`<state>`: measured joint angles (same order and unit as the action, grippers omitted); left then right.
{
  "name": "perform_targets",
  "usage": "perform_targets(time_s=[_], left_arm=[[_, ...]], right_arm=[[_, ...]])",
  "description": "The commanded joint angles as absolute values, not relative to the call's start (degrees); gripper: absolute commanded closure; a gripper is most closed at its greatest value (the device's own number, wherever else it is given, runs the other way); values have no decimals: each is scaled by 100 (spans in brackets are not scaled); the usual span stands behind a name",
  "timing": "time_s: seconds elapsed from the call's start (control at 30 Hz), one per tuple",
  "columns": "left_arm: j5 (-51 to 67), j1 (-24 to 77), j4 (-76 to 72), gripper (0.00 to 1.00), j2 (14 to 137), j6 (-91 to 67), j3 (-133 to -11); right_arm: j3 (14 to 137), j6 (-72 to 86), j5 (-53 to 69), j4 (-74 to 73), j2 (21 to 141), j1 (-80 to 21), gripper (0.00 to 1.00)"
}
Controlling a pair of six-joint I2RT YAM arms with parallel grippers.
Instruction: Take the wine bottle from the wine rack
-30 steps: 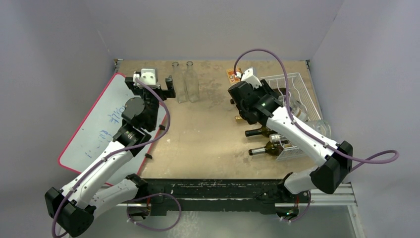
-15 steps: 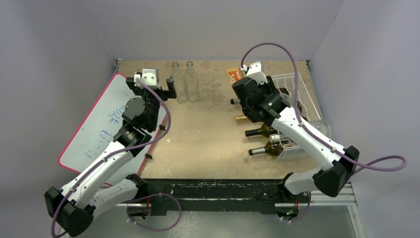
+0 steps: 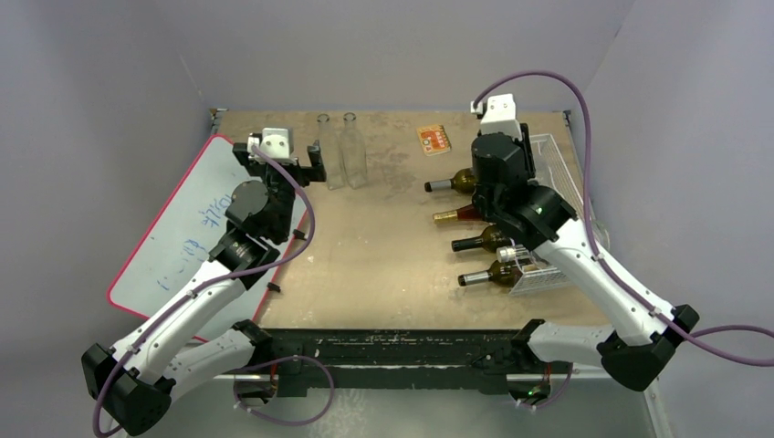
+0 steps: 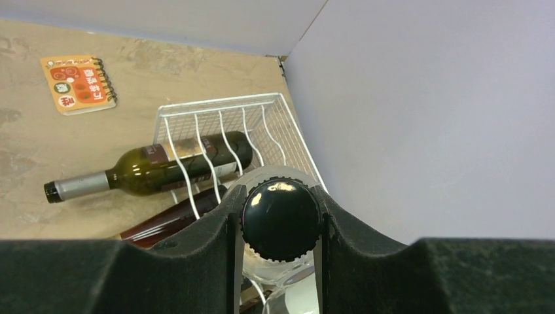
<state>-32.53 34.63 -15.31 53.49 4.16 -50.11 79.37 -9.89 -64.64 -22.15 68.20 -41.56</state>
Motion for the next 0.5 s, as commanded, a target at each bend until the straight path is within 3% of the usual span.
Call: perform_targets(time_s=[0.0,0.47], left_arm=[[-3389,3492,-1687,0,5269,469,-5124],[-3492,3489,-1652,0,5321,594,-5150]], right_arm=[[8440,-1573,-6674,-1509,6672,-4131,100],[9883,-928,-5149,-1852,7308,-4131,100]])
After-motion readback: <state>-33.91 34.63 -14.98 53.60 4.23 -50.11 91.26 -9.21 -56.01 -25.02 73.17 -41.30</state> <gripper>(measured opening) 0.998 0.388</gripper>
